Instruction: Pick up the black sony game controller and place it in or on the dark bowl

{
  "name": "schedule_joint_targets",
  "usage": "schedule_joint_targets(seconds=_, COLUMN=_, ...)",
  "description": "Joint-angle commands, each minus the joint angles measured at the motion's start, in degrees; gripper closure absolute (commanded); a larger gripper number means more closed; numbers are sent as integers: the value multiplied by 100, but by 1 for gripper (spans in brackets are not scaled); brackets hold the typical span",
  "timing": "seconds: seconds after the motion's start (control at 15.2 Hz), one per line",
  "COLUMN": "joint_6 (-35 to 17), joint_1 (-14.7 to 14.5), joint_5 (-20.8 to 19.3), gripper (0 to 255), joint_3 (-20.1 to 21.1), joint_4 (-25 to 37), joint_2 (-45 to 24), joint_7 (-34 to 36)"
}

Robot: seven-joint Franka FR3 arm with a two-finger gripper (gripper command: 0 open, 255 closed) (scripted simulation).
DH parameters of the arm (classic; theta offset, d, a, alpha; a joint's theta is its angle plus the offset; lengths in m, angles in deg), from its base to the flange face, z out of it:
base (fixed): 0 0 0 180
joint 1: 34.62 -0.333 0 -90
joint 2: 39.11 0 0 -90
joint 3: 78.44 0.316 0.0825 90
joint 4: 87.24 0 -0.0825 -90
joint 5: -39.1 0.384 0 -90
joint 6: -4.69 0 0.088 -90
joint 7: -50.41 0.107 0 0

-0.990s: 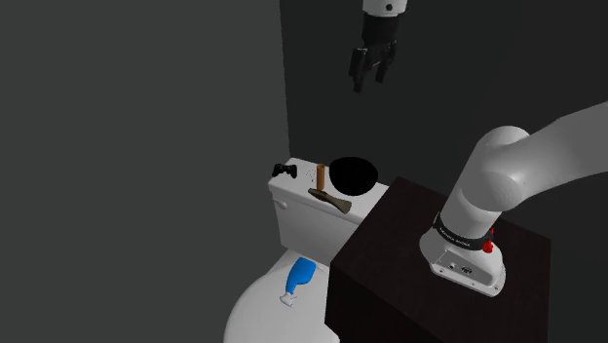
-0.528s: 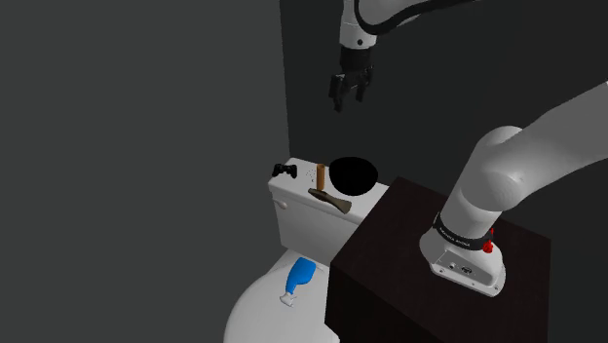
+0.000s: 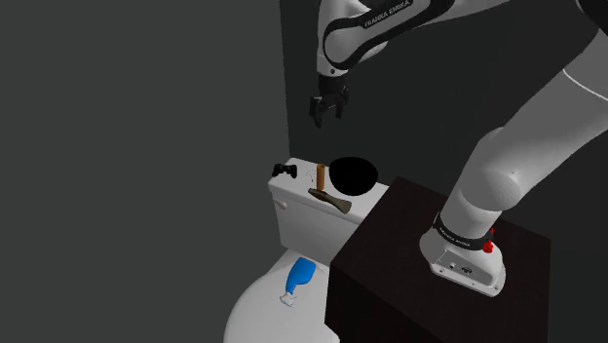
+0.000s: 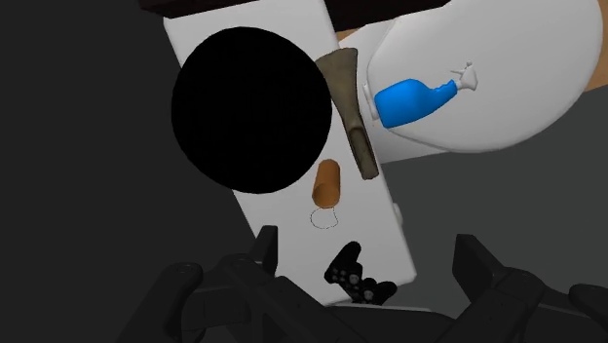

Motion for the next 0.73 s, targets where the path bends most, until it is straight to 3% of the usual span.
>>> schedule_joint_targets(seconds=0.0, joint_6=-301, joint_1=12, joint_5=0, gripper=0, joint_3=-11, joint_4=100, joint_2=-411, joint_7=11)
schedule_joint_targets(seconds=0.66, joint_6=-1406, joint_1=64, joint_5=51, gripper=0, joint_3=-64, joint_4=1141, joint_2=-2636, joint_7=31)
